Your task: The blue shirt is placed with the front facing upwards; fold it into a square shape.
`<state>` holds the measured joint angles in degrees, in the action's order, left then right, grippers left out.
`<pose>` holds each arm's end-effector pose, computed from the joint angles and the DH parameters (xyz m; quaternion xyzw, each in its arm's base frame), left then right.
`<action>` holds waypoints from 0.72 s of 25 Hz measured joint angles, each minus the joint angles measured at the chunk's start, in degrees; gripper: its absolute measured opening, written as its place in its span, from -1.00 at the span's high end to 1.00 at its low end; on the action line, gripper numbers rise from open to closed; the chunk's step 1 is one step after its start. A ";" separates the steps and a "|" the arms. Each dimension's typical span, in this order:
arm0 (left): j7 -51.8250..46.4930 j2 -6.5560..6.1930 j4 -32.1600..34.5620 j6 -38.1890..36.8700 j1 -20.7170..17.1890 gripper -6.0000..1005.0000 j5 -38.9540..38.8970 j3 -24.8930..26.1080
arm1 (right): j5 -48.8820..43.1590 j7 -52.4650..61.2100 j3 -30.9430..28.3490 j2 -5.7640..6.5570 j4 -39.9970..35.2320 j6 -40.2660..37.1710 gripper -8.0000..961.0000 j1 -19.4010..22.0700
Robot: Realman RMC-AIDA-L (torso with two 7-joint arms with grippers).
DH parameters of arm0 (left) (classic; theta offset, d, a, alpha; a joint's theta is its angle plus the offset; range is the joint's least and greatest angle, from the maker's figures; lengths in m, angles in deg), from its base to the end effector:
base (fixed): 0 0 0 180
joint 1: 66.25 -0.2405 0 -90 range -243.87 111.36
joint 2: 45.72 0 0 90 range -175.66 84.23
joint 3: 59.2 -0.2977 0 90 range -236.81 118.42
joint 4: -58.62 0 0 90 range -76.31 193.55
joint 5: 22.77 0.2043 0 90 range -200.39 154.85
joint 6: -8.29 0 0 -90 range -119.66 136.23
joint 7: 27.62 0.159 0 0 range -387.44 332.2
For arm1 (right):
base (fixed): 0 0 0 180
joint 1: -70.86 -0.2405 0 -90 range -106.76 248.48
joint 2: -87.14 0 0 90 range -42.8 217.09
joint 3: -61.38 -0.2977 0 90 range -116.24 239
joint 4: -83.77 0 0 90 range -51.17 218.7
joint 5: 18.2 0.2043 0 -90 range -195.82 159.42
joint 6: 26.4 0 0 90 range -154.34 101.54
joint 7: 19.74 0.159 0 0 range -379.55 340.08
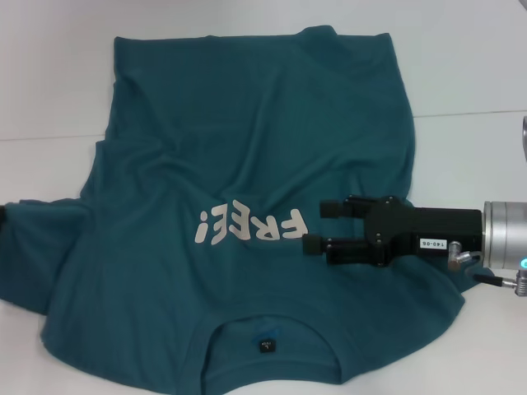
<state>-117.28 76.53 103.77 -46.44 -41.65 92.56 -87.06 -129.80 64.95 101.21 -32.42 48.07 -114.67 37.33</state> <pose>-0.3900 0.3804 0.0305 -0.7694 -0.4094 -0.1765 0.4574 0.2593 0.3652 -0.0395 -0.9225 0.2467 0.2759 0.1098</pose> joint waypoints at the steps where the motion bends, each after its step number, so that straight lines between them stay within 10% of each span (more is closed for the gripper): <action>1: 0.00 -0.13 0.11 0.03 0.18 0.99 0.09 0.00 | 0.00 0.23 0.03 -0.05 0.01 0.00 -0.84 -0.05; 18: -0.12 -0.38 3.27 -0.30 1.48 0.99 0.42 -1.48 | 0.43 0.83 0.16 -0.13 0.81 -0.50 -0.84 -0.06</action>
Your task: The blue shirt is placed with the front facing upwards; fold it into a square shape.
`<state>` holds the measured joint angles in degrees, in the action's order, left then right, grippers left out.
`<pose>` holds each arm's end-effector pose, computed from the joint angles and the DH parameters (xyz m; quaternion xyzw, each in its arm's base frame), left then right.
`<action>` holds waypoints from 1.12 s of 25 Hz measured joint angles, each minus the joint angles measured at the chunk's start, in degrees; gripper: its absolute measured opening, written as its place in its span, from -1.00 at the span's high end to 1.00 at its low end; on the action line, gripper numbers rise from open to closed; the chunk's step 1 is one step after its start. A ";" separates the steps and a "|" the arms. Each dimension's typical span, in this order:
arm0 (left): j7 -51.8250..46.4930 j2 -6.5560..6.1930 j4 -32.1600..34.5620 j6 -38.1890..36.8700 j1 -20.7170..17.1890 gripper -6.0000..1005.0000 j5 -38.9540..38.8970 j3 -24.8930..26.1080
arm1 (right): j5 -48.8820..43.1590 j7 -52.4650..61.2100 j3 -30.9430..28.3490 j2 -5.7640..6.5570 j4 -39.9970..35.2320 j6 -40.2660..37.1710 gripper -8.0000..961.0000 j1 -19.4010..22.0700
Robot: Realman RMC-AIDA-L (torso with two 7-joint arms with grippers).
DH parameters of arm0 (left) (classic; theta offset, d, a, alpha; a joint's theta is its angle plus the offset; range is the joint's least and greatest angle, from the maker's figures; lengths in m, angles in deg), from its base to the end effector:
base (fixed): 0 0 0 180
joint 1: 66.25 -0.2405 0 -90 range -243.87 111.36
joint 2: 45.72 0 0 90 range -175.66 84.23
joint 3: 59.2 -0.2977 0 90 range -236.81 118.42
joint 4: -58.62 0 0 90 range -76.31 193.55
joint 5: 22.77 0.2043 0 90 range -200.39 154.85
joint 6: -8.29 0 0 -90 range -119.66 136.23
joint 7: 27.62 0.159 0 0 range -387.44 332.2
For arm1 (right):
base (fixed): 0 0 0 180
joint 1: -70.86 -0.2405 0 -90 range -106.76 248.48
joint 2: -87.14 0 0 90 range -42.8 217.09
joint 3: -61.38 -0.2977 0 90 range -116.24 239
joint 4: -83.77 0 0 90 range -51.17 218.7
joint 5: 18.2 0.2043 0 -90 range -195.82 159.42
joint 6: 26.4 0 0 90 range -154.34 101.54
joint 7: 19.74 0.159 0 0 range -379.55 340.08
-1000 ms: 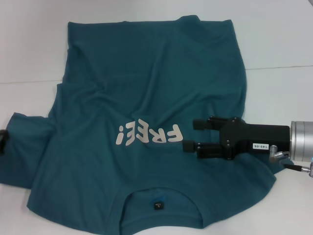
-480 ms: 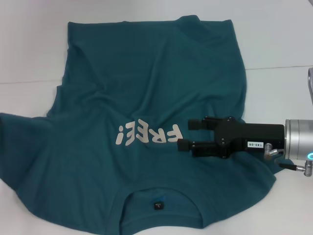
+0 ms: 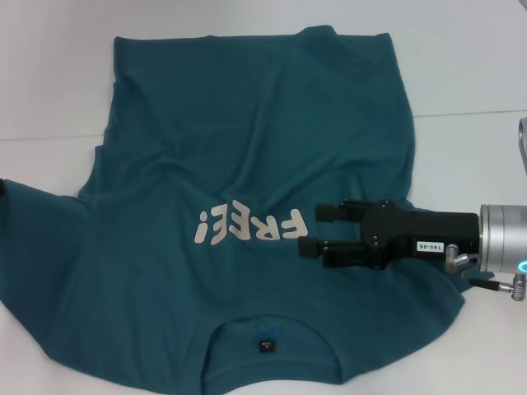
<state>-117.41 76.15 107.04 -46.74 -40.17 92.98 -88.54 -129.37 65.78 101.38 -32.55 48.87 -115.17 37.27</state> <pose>-0.3730 0.3965 0.0444 -0.7844 -0.3711 -0.1715 0.4664 0.2575 0.3627 -0.0426 -0.9190 0.2565 0.2828 0.0989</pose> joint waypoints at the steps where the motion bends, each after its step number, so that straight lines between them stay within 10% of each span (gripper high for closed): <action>1: -0.09 0.15 0.20 -0.13 0.00 0.99 0.00 -0.03 | 0.00 0.00 0.00 0.00 0.00 0.00 -0.84 0.00; 28: -8.56 2.06 -2.74 -11.89 2.50 0.99 -6.93 -1.56 | -0.23 -0.49 0.17 0.00 0.80 0.01 -0.84 0.24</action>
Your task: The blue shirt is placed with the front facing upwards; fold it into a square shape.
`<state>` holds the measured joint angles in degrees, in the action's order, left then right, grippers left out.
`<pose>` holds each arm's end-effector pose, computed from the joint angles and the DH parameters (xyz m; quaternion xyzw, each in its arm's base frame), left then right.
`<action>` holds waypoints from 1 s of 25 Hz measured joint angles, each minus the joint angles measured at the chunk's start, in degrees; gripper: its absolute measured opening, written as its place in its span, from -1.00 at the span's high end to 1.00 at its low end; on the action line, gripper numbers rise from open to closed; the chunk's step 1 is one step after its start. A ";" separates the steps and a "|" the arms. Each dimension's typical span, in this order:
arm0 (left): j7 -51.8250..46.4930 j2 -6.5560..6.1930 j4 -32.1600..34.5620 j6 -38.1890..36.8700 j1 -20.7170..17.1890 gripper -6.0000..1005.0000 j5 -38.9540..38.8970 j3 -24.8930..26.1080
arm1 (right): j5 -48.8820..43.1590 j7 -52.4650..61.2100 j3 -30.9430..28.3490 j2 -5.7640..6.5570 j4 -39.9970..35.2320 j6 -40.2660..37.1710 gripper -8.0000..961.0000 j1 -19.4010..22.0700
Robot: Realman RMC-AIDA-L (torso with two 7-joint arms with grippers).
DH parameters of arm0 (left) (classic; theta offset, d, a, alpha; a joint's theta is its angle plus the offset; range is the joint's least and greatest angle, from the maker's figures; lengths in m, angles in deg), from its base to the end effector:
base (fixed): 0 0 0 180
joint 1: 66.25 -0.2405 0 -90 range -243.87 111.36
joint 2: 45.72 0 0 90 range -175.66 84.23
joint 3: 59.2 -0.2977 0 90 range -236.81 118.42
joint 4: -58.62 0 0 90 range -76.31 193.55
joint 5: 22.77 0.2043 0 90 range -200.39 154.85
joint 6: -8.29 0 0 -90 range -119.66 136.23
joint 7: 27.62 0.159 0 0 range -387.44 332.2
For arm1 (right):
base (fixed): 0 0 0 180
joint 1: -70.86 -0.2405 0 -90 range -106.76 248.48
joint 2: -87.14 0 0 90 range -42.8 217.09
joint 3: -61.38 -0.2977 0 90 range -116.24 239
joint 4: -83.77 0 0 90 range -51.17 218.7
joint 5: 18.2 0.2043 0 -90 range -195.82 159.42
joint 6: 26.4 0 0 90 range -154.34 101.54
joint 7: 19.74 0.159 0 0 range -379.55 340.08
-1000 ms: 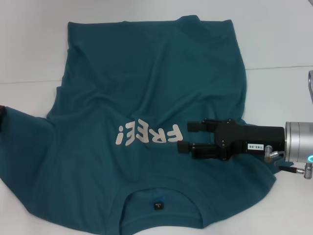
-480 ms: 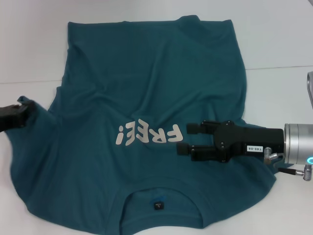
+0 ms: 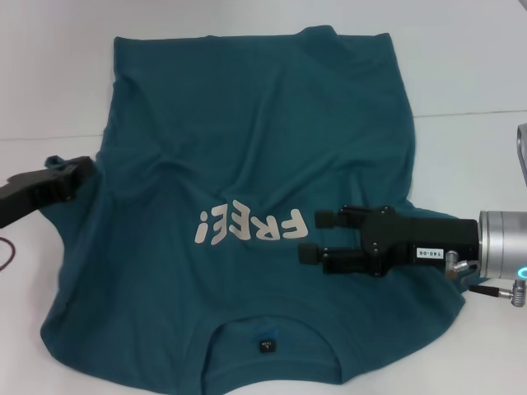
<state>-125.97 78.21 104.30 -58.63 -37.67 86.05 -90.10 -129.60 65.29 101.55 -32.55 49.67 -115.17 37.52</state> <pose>-0.3132 0.3982 0.0049 -0.7906 -0.4125 -0.3063 0.3331 0.2602 0.3594 -0.0458 -0.9191 0.2595 0.2808 0.0949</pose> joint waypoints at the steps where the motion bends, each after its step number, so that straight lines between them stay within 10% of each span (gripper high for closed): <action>1: 0.07 0.00 -0.65 0.02 0.25 0.99 -0.15 -0.09 | -0.02 0.00 0.00 0.00 0.00 0.00 -0.84 0.00; 10: 0.36 0.00 -4.32 -0.76 1.43 0.99 -1.30 -1.35 | -0.15 -0.04 0.36 0.06 -0.01 0.00 -0.84 0.00; 25: 1.82 -0.03 -7.66 1.18 0.95 0.08 -2.71 -0.47 | -0.13 0.25 0.63 0.09 0.00 0.28 -0.84 -0.53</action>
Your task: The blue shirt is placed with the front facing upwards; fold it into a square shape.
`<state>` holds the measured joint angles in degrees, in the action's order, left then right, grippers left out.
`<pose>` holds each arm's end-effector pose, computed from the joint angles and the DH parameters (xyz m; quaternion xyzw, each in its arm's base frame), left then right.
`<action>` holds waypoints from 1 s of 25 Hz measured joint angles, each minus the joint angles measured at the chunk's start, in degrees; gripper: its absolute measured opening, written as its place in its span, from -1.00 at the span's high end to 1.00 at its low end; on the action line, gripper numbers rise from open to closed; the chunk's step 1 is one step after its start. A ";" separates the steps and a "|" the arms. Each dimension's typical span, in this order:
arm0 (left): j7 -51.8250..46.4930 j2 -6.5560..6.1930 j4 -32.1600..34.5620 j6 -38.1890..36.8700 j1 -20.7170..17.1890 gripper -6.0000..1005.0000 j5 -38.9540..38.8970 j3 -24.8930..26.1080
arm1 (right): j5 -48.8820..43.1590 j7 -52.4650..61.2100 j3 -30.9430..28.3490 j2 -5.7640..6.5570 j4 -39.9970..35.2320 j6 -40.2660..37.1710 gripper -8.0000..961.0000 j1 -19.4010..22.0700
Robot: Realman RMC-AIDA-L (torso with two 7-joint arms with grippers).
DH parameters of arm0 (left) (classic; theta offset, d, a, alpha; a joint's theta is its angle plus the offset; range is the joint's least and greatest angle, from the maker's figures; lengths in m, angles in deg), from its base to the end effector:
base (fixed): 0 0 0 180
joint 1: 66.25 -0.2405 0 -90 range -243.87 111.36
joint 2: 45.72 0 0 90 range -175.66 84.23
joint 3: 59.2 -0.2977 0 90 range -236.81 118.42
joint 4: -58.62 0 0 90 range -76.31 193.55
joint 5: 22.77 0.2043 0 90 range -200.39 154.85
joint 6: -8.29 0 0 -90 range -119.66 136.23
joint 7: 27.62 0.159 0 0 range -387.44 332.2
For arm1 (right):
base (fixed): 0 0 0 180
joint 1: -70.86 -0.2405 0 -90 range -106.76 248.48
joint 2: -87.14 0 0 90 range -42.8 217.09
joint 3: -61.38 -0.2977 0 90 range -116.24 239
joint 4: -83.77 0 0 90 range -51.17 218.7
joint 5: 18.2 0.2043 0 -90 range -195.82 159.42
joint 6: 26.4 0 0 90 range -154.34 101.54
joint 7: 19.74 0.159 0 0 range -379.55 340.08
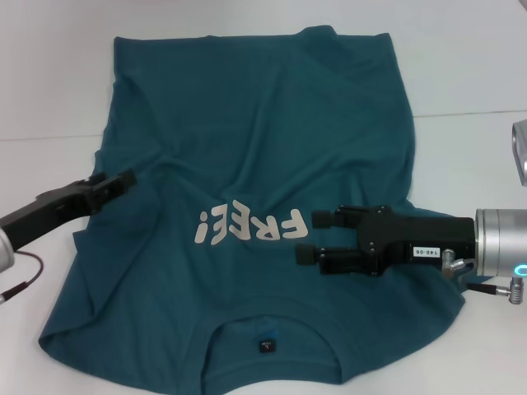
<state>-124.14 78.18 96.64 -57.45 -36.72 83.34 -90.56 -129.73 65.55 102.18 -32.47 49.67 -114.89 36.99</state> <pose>-0.3137 0.3948 -0.0227 -0.7789 -0.4440 -0.3234 0.3026 0.2574 0.3616 -0.0469 -0.9218 0.2563 0.2760 0.0916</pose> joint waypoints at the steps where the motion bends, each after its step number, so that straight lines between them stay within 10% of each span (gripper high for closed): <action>1: 0.45 0.02 0.00 0.48 -0.33 0.03 0.00 0.27 | 0.00 0.04 0.03 -0.02 0.00 0.03 -0.84 0.00; 12: 2.57 0.03 -0.32 4.69 -2.96 -0.69 1.64 0.83 | 0.31 0.21 0.79 -0.09 0.12 -0.25 -0.84 0.03; 25: 5.25 0.03 -4.79 13.08 -2.26 -0.65 3.46 -0.68 | 0.23 0.10 0.77 -0.05 0.54 -0.32 -0.84 -0.02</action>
<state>-118.89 78.21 91.85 -44.37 -38.99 86.80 -91.25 -129.50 65.64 102.94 -32.52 50.21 -115.20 36.97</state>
